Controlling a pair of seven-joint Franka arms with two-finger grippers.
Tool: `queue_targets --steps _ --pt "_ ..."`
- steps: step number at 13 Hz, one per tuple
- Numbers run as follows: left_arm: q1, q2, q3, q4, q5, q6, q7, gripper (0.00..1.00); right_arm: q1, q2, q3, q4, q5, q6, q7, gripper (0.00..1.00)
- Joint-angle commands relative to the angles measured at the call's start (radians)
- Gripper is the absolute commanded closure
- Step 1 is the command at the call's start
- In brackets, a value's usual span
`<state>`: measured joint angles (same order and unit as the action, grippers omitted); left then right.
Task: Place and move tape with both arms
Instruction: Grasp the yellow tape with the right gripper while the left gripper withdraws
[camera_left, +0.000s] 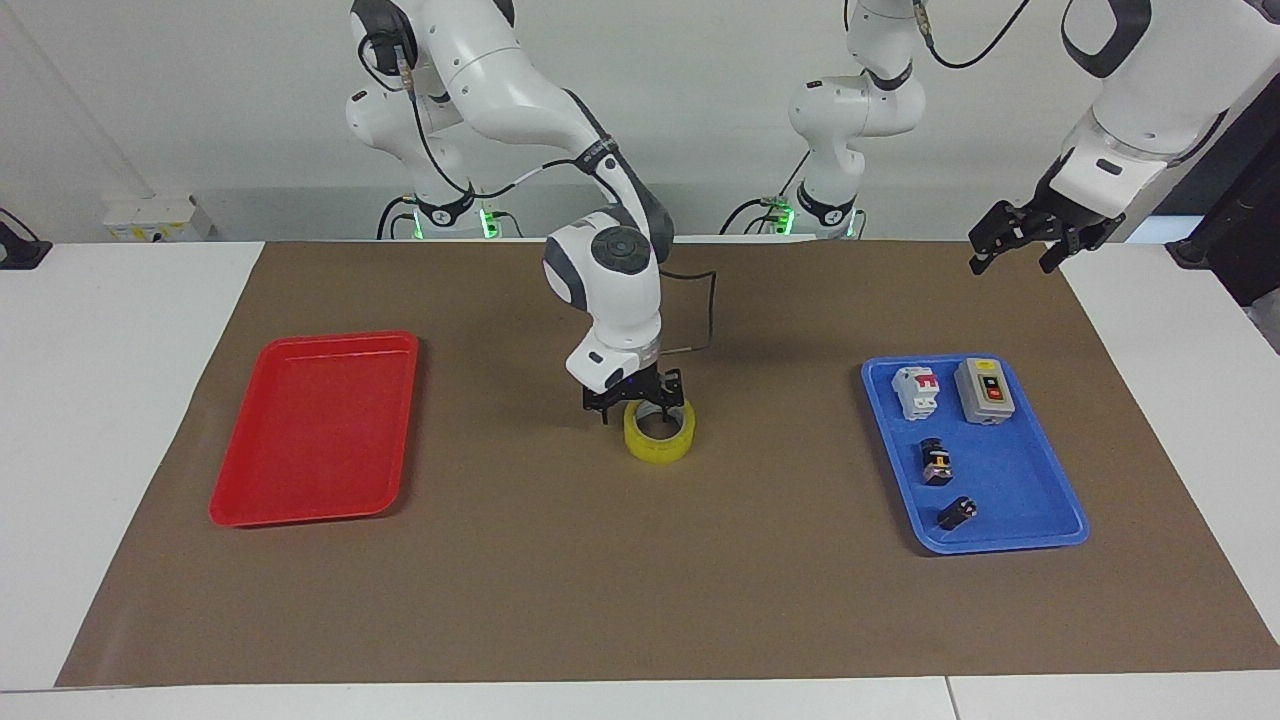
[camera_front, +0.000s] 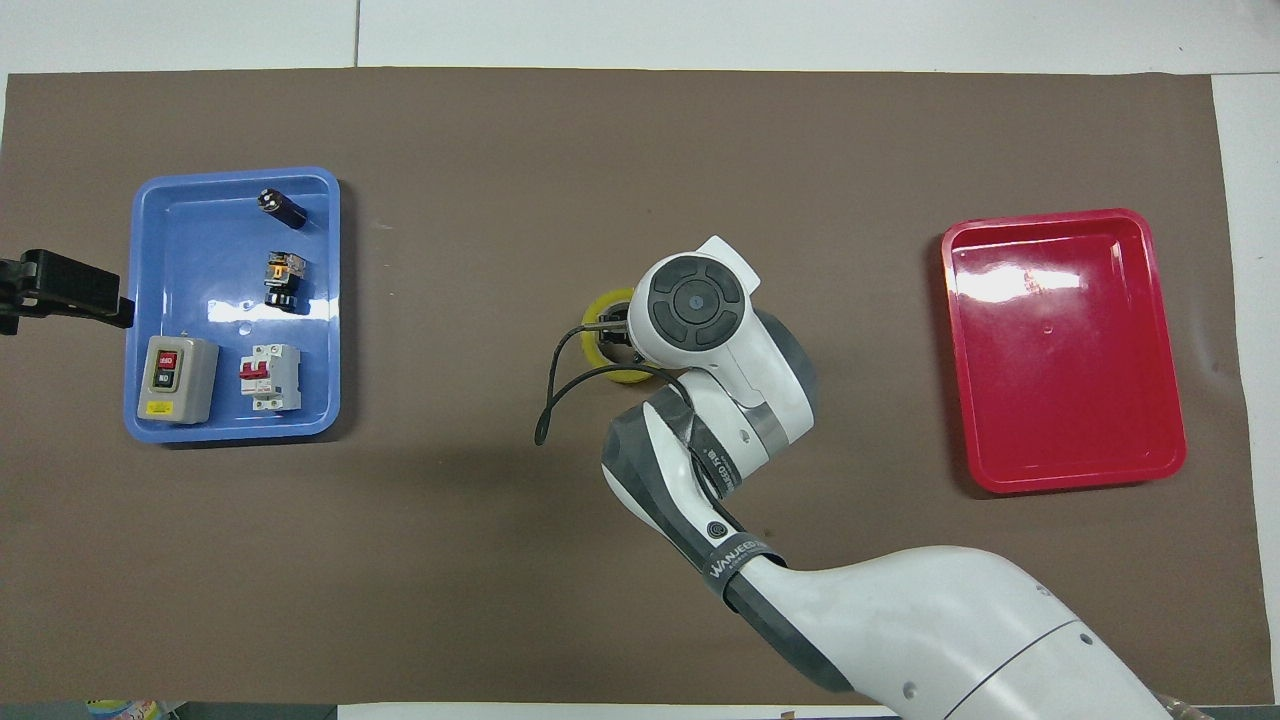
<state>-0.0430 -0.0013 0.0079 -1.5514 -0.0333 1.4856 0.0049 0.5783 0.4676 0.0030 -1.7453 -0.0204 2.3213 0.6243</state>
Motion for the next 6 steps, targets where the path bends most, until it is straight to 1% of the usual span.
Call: queue_targets --steps 1,2,4,5,6 --pt "-0.006 -0.022 0.004 -0.016 0.029 -0.007 0.02 0.0 0.0 -0.014 -0.003 -0.031 -0.016 0.021 0.002 0.14" --pt "-0.008 -0.017 0.004 -0.009 0.039 -0.005 0.02 0.0 0.0 -0.015 -0.001 -0.033 -0.018 0.021 0.002 0.25" --pt "-0.006 -0.008 0.004 0.013 0.067 -0.007 0.03 0.0 0.0 -0.015 -0.001 -0.033 -0.016 0.021 0.002 0.57" --pt "-0.009 -0.011 0.003 0.005 0.061 -0.005 0.03 0.0 0.0 -0.015 -0.001 -0.034 -0.018 0.02 0.002 0.76" --pt "-0.009 -0.017 0.003 -0.005 0.058 -0.001 0.018 0.0 -0.003 -0.015 -0.001 -0.033 -0.018 0.018 0.0 0.92"
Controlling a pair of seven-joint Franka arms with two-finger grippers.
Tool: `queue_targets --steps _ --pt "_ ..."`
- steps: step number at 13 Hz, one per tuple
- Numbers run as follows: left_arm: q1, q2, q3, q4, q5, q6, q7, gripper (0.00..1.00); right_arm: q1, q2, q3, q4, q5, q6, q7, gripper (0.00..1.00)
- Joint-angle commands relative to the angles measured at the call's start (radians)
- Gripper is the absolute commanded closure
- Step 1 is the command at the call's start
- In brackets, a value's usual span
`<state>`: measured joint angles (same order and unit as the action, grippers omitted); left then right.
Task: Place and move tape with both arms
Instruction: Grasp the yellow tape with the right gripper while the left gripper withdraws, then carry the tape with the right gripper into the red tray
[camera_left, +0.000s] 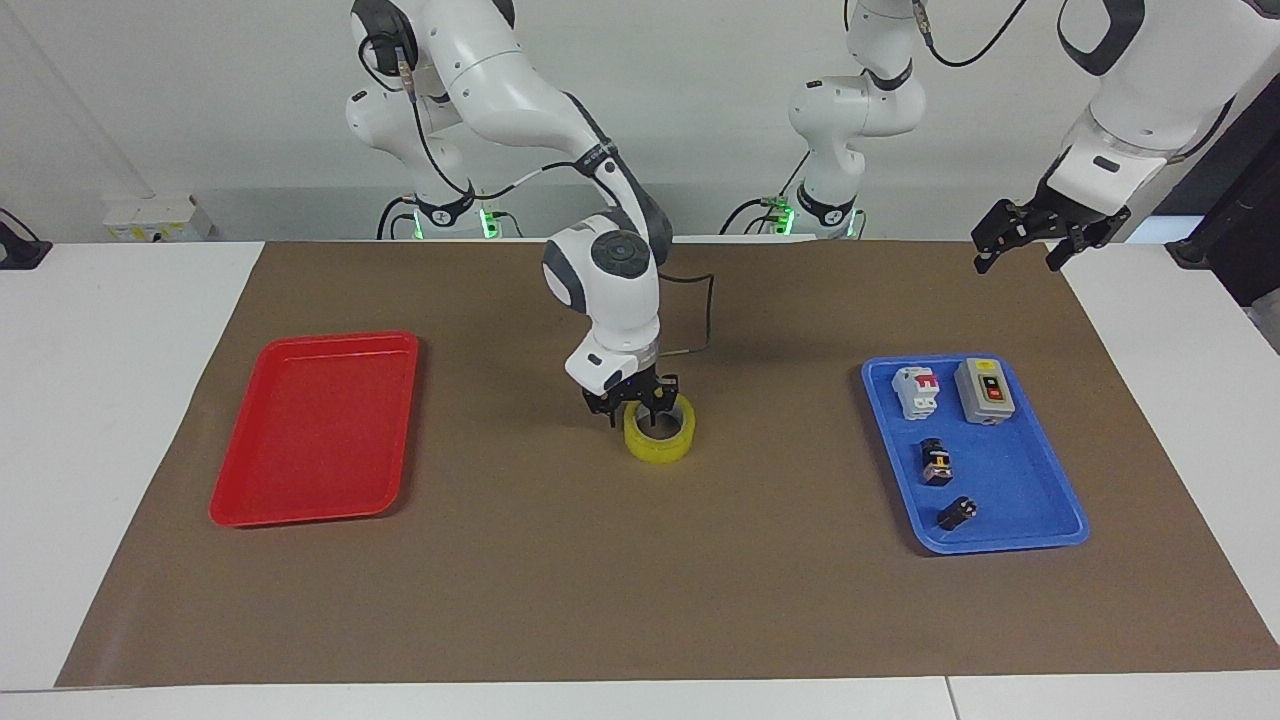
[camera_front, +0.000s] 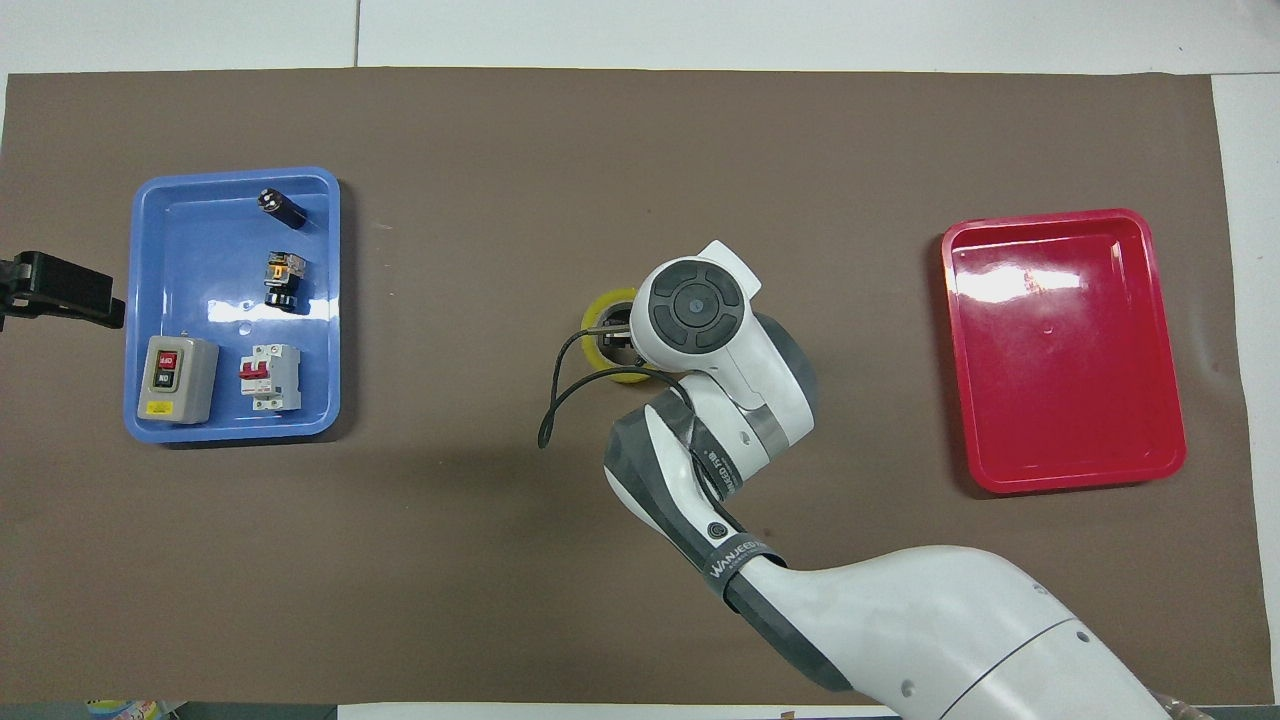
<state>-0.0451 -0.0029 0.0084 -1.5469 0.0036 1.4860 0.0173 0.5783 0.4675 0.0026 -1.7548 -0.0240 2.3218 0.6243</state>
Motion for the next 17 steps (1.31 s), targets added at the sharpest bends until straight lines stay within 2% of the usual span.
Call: queue_targets --steps 1,4,7,8,11,14,15,17 --pt "-0.006 -0.017 0.001 -0.012 0.012 -0.001 -0.002 0.0 -0.008 -0.015 -0.001 -0.022 -0.013 0.018 0.002 1.0" --pt "-0.005 -0.025 0.001 -0.033 -0.027 0.017 0.0 0.0 -0.017 -0.015 -0.003 -0.002 -0.014 -0.013 -0.004 1.0" --pt "-0.004 -0.025 0.002 -0.033 -0.027 0.019 0.004 0.0 -0.079 -0.013 -0.007 0.137 -0.033 -0.256 -0.167 1.0" --pt "-0.002 -0.025 0.004 -0.033 -0.025 0.007 0.003 0.0 -0.115 -0.023 -0.009 0.138 -0.042 -0.287 -0.217 1.0" --pt "0.008 -0.025 0.005 -0.033 -0.025 0.011 0.003 0.0 -0.253 -0.117 -0.007 0.103 -0.039 -0.373 -0.412 1.0" --pt "0.007 -0.025 0.004 -0.033 -0.025 0.011 0.003 0.0 -0.394 -0.248 -0.007 -0.068 -0.037 -0.371 -0.634 1.0" --pt "0.007 -0.025 0.004 -0.033 -0.025 0.011 0.003 0.0 -0.447 -0.269 -0.007 -0.112 -0.036 -0.354 -0.7 1.0" --pt "0.008 -0.025 0.004 -0.033 -0.025 0.011 0.001 0.0 -0.57 -0.273 -0.007 -0.13 -0.03 -0.337 -0.846 1.0"
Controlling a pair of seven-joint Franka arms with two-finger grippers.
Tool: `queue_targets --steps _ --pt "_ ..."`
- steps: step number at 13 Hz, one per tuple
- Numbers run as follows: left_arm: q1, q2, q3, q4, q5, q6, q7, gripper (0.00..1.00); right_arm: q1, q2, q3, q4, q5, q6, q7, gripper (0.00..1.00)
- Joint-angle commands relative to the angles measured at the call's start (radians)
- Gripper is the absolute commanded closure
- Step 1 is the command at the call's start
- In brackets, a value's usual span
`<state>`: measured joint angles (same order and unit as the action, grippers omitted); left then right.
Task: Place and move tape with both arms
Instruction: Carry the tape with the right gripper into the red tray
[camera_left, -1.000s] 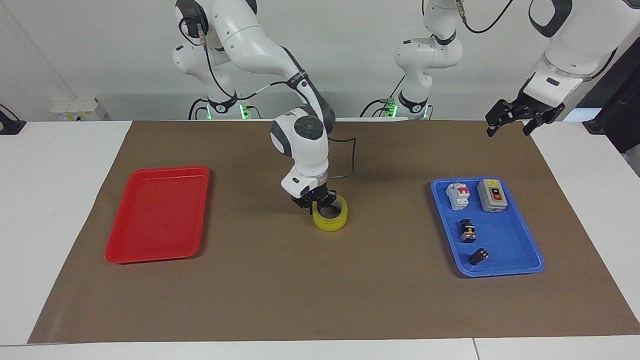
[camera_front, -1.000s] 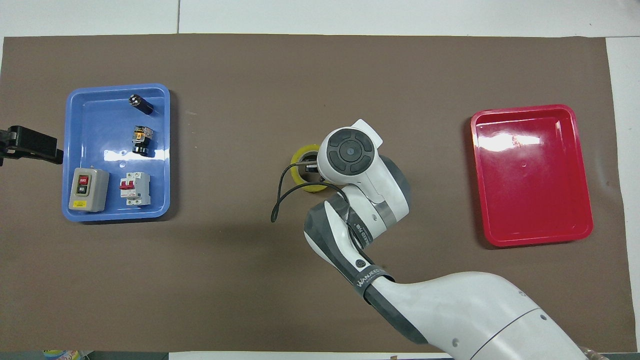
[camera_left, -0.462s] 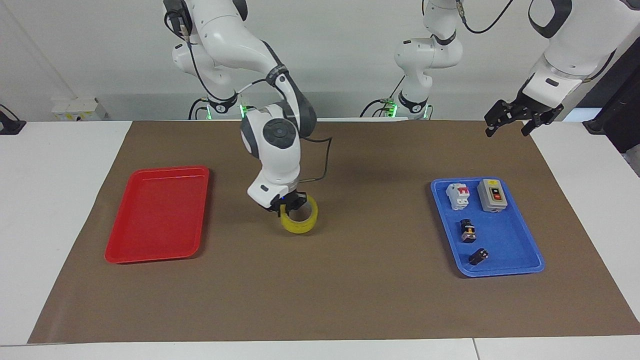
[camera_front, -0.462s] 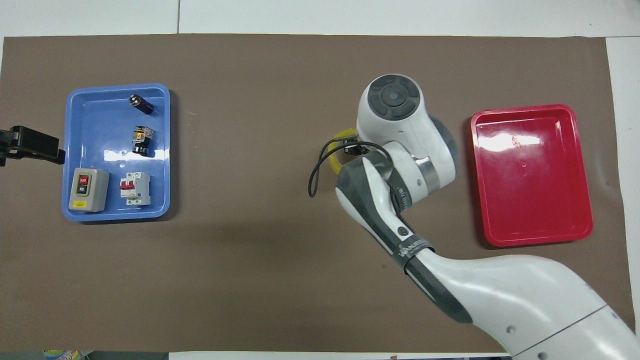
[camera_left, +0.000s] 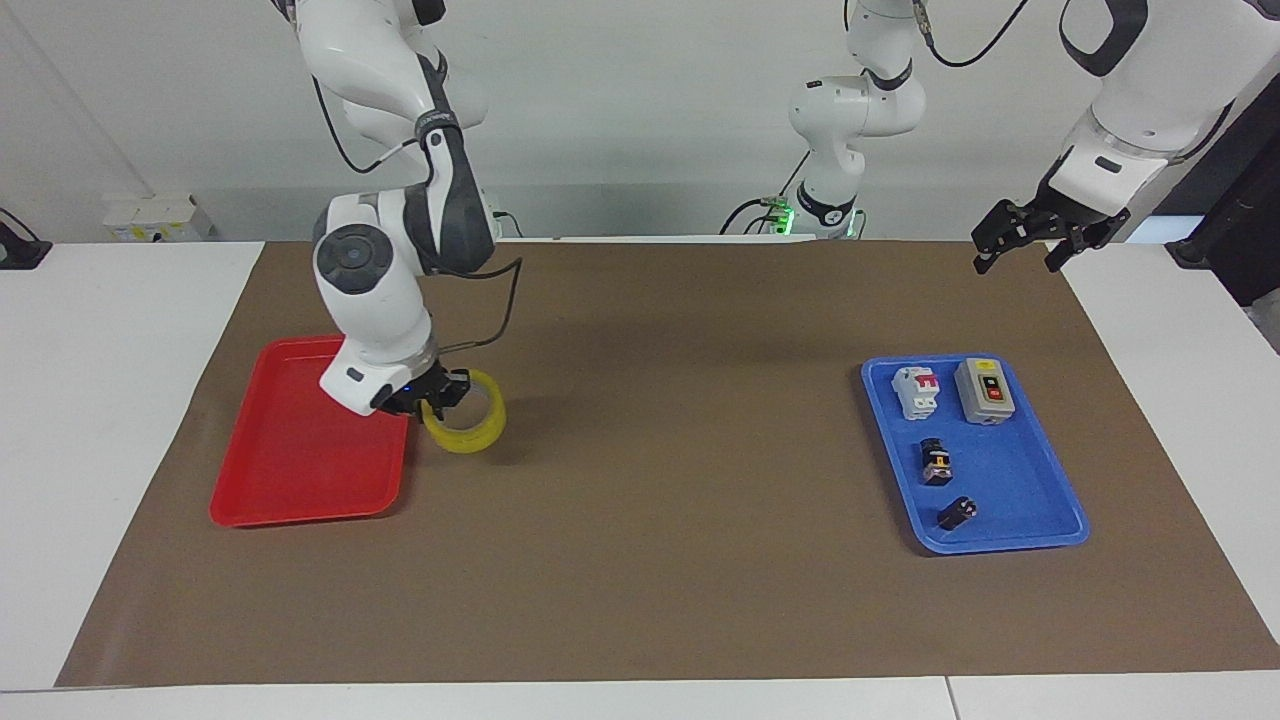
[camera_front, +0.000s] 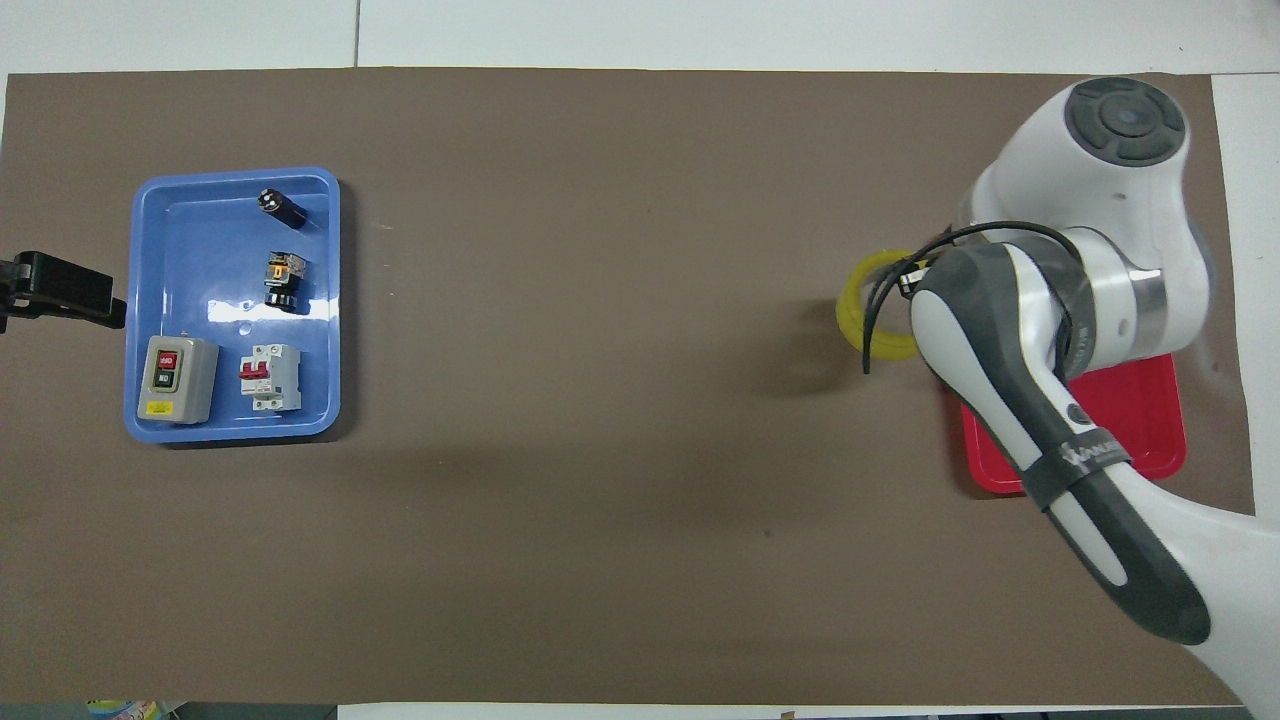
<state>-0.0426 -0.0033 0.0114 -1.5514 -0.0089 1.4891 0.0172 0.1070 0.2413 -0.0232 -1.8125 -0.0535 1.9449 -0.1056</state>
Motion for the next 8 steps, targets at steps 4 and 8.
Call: queue_targets --steps 4,8 --pt "0.006 -0.024 0.001 -0.029 -0.013 0.008 0.001 0.0 -0.263 -0.065 0.019 -0.203 0.001 0.259 -0.347 1.0" --pt "0.006 -0.024 0.001 -0.029 -0.013 0.008 0.003 0.0 -0.312 -0.04 0.019 -0.24 0.009 0.324 -0.345 1.0"
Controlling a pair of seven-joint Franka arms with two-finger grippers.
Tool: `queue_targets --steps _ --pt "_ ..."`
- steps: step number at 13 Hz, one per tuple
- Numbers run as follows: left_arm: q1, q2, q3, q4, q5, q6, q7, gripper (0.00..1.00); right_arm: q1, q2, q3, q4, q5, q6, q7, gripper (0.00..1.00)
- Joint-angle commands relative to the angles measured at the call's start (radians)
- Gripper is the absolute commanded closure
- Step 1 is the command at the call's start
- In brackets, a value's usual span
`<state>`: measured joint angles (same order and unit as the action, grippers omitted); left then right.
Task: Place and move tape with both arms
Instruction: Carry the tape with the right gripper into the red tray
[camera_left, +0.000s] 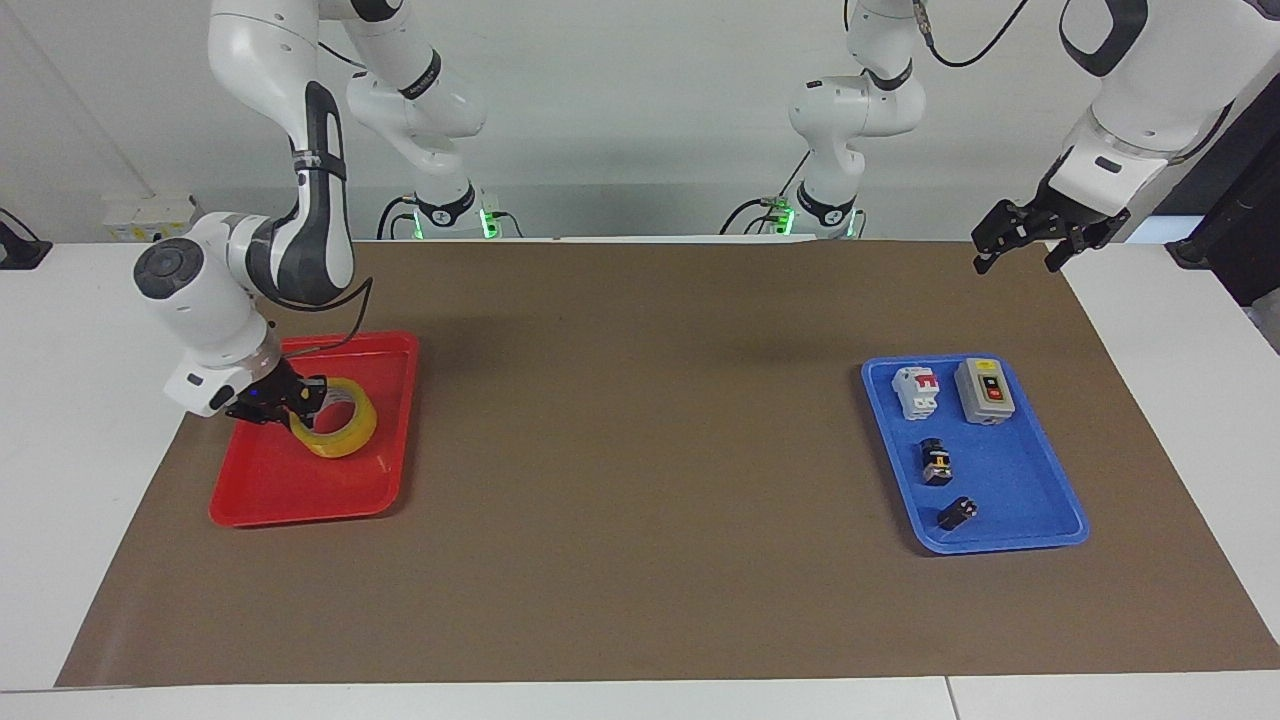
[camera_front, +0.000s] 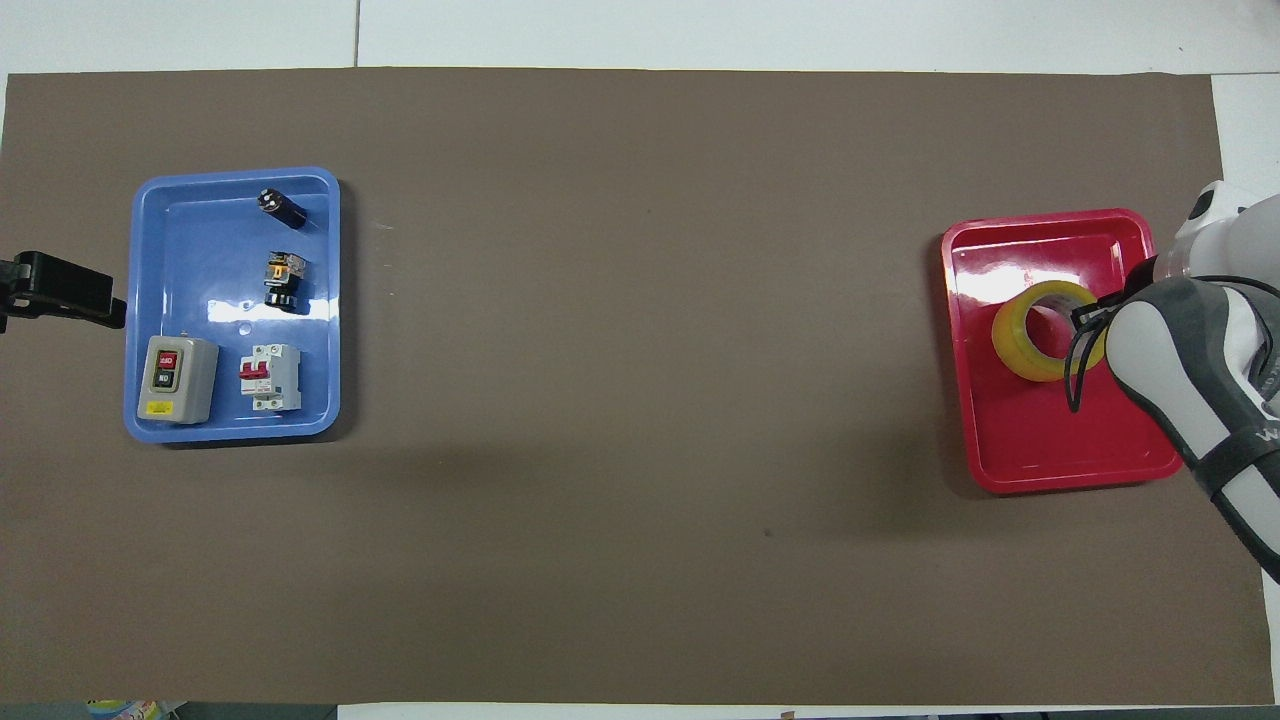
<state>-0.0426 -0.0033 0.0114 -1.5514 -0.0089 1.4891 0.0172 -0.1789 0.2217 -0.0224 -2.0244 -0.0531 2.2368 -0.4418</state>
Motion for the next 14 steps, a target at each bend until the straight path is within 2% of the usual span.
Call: queue_targets --steps 1,3,7,8,9,11,14 --pt "0.006 -0.024 0.001 -0.029 -0.013 0.008 0.003 0.0 -0.037 -0.002 0.018 -0.028 0.009 0.053 -0.011 1.0" --pt "0.006 -0.024 0.001 -0.029 -0.013 0.008 0.001 0.0 -0.066 0.025 0.019 -0.027 0.009 0.081 -0.012 1.0" --pt "0.006 -0.024 0.001 -0.029 -0.013 0.008 0.003 0.0 -0.064 0.038 0.019 -0.028 0.01 0.084 -0.012 1.0" --pt "0.006 -0.024 0.001 -0.029 -0.013 0.008 0.001 0.0 -0.056 0.038 0.019 -0.024 0.01 0.08 -0.011 0.76" --pt "0.006 -0.024 0.001 -0.029 -0.013 0.008 0.003 0.0 -0.056 0.036 0.021 -0.016 0.01 0.072 -0.012 0.01" --pt "0.006 -0.024 0.001 -0.029 -0.013 0.008 0.003 0.0 -0.051 0.01 0.03 0.01 0.009 0.023 -0.011 0.0" --pt "0.006 -0.024 0.001 -0.029 -0.013 0.008 0.001 0.0 -0.051 -0.037 0.071 0.131 0.01 -0.158 -0.003 0.0"
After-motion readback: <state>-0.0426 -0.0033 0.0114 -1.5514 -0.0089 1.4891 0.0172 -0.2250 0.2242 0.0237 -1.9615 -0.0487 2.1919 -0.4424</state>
